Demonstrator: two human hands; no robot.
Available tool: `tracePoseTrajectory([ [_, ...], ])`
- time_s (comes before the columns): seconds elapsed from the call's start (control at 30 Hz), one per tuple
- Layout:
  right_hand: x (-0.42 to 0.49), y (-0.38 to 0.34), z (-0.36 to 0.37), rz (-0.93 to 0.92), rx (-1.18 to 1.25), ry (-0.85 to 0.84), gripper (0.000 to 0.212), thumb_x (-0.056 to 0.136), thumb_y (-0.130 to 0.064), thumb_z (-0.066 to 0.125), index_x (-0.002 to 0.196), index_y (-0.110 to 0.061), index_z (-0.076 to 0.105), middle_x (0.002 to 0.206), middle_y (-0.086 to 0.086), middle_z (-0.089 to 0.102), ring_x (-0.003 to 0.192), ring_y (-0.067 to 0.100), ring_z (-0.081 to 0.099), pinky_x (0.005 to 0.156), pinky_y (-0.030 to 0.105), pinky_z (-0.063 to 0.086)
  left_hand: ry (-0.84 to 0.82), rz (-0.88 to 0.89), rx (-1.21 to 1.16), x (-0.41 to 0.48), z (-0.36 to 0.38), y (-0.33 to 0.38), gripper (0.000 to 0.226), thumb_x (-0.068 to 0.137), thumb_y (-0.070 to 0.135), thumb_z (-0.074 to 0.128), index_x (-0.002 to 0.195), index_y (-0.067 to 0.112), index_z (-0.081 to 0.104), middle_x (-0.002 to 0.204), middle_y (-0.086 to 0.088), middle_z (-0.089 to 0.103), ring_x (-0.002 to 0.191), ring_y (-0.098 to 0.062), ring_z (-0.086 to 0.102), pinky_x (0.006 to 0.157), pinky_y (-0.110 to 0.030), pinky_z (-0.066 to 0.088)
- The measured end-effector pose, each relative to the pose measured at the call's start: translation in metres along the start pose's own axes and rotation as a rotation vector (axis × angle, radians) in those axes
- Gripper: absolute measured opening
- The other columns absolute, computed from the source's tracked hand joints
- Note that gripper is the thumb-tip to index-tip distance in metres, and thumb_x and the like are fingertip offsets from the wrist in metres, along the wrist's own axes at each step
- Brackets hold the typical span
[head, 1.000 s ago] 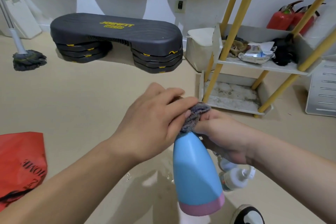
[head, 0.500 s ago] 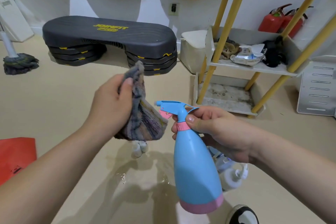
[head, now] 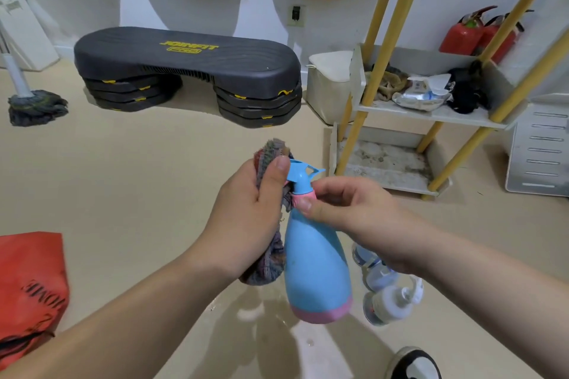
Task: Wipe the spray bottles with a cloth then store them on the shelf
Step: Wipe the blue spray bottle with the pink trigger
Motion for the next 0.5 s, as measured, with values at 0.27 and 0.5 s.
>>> tracePoseTrajectory([
  [0.27, 0.004, -0.002, -0.003, -0.041, -0.178, 0.171, 0.043, 0.076, -0.030, 0.091, 0.074, 0.002, 0.063, 0.066, 0.013, 0.052, 0.064, 0.011, 0.047, 0.062, 0.025, 0.039, -0.032, 0.077, 0.137, -0.006, 0.006, -0.002, 0.054, 0.092, 0.070, 0.042, 0.101, 0.021, 0.063, 0.088, 0.004, 0.071, 0.086, -0.018, 0.066, 0.079, -0.044, 0.056],
  [0.5, 0.010, 0.010, -0.011, -0.061, -0.036, 0.165, 0.030, 0.083, -0.008, 0.085, 0.096, 0.012, 0.068, 0.097, 0.035, 0.069, 0.081, 0.023, 0.064, 0.084, 0.044, 0.055, -0.166, 0.109, 0.169, -0.019, 0.011, 0.000, 0.055, 0.085, 0.074, 0.028, 0.089, 0.023, 0.047, 0.082, 0.006, 0.064, 0.076, -0.010, 0.060, 0.071, -0.037, 0.050],
])
Point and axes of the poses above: each hand's wrist, its own x-axis towards the middle knuckle, its own z-axis out of the palm, y = z × x, the point moved 1 cm from there along x, towards the middle knuckle
